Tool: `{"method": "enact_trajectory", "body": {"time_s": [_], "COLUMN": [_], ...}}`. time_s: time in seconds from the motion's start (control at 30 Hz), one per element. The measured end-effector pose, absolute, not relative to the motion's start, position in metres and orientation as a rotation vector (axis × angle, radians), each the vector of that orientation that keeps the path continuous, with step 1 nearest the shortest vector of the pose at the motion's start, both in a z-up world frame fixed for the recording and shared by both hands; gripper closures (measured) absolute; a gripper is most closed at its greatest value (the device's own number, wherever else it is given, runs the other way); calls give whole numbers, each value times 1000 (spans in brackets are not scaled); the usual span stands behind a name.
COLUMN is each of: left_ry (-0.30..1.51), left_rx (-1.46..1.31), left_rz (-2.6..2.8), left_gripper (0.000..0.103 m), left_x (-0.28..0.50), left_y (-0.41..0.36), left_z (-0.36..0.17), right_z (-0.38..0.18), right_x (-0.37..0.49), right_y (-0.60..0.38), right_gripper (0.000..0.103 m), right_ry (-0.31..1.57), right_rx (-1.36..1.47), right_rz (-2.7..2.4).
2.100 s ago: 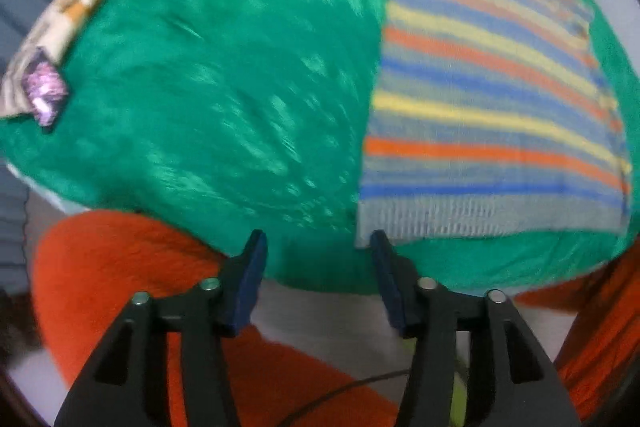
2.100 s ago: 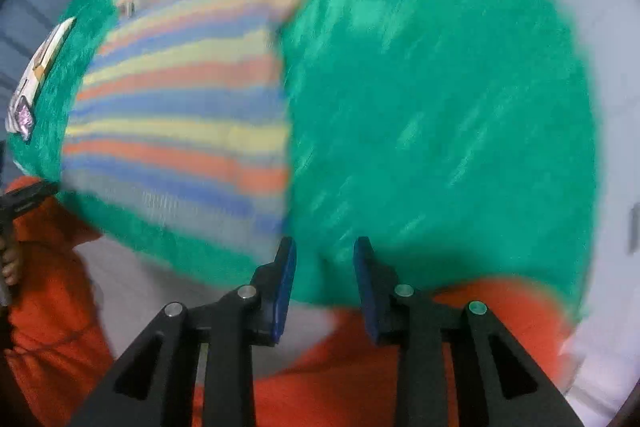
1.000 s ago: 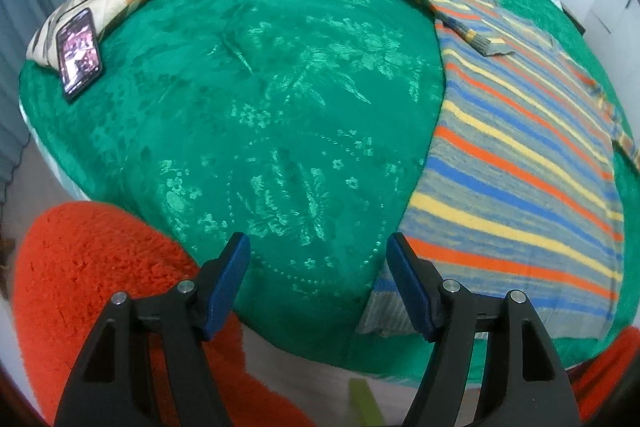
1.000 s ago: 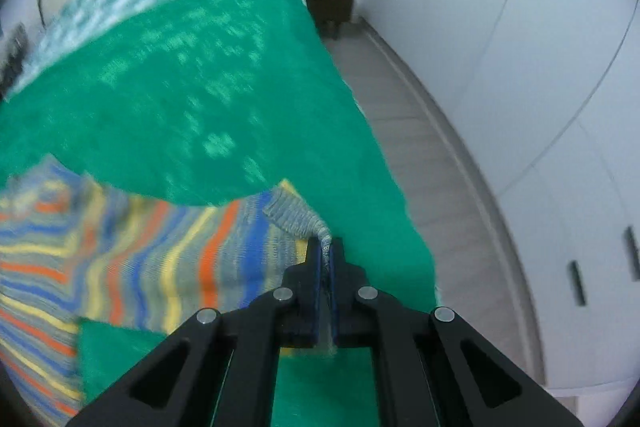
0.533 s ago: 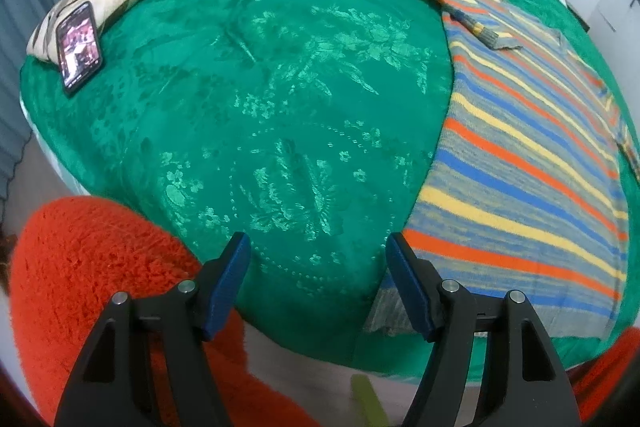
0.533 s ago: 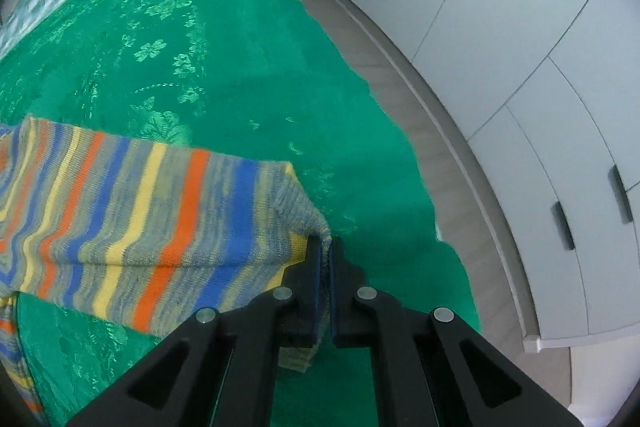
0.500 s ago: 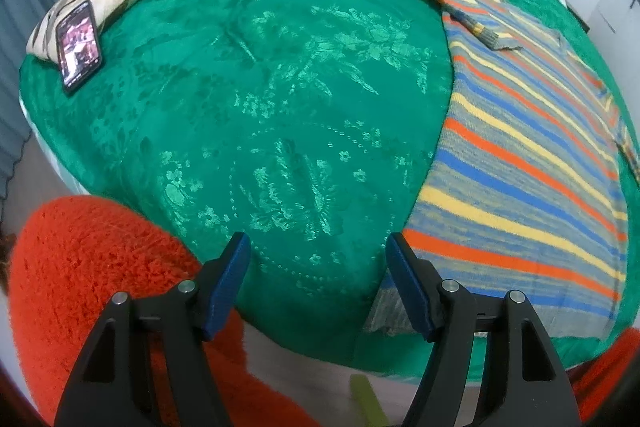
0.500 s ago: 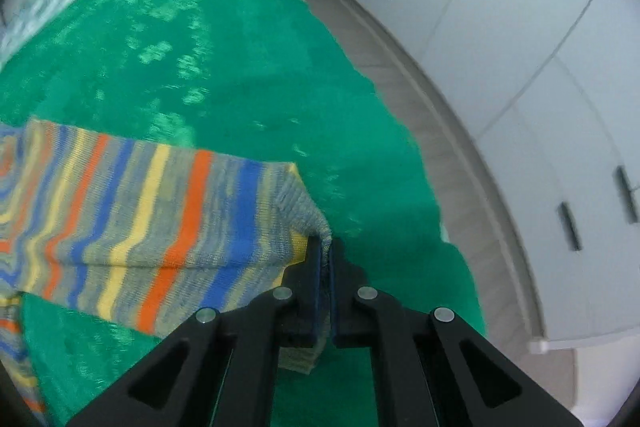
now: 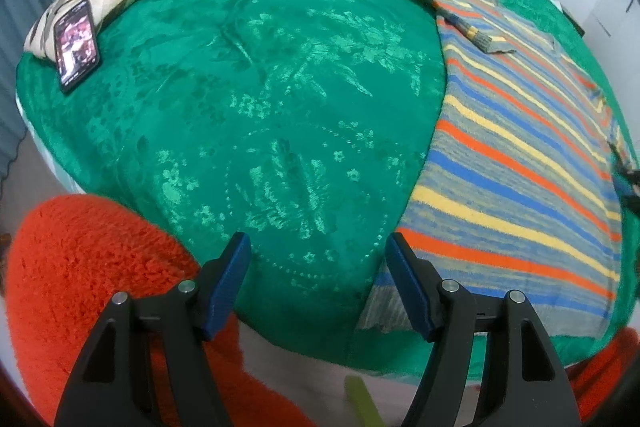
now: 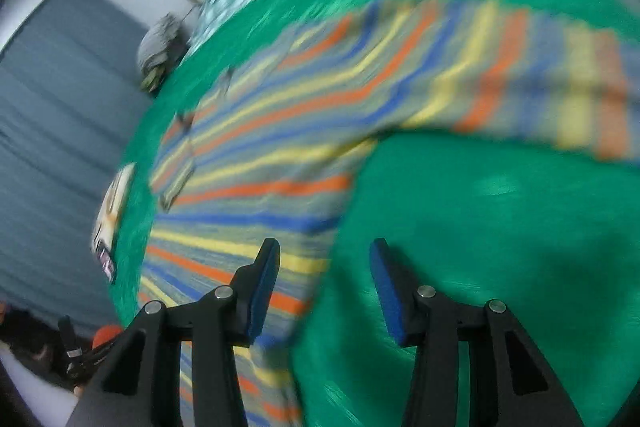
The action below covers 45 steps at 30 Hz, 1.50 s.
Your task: Fold small clothes
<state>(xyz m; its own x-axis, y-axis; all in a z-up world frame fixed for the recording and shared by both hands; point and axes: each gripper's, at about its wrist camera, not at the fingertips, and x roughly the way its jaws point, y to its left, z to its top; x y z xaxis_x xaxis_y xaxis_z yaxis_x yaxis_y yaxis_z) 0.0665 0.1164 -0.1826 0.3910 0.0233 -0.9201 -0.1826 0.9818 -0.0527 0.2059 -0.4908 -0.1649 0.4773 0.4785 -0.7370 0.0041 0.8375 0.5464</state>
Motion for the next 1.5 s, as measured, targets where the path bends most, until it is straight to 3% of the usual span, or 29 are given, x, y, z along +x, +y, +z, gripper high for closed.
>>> {"method": "enact_trajectory", "body": {"time_s": [0.07,0.13,0.23,0.33,0.4,0.53,0.67,0.83,0.87,0.93,1.1,1.2,1.3,1.37,1.5], "left_ry": [1169,1164,1163,1157,1149,1157,1165,1187,1191,1202,1205,1210,1208,1201,1181], "left_rx": [-176,-203,-192,-186,-188,-189,-198,-207,-209,-212,-199,-205,-209,-211,-230], "left_rz": [137,140,146,130,124,127,127,124,123,120,116,116,111,105,96], "left_gripper": [31,31,31,31,31,31,31,31,31,31,31,31,31,31,31], "left_x": [65,63,64,66,67,75,80,88,89,90,90,90,89,88,84], "left_y": [122,128,127,124,123,122,123,124,124,123,120,119,118,118,121], "left_z": [-183,-183,-184,-183,-183,-185,-187,-192,-193,-196,-196,-197,-196,-194,-191], "right_z": [-182,-179,-168,-156,-123,-78,-92,-135,-149,-153,-122,-153,-158,-142,-88], "right_x": [219,218,210,224,242,328,425,465,465,464,464,462,448,436,376], "right_y": [-477,-478,-486,-484,-492,-508,-502,-495,-489,-479,-456,-438,-439,-456,-519], "right_gripper": [99,99,98,82,79,66,66,65,72,97,98,98,90,62,57], "right_ry": [1087,1116,1158,1241,1168,1053,1129,1263,1321,1321,1105,1126,1076,1065,986], "right_rx": [500,452,358,322,270,217,143,55,2,-105,-346,-525,-507,-371,22], "right_rz": [324,263,175,200,199,193,140,181,206,196,32,-9,-39,-11,78]}}
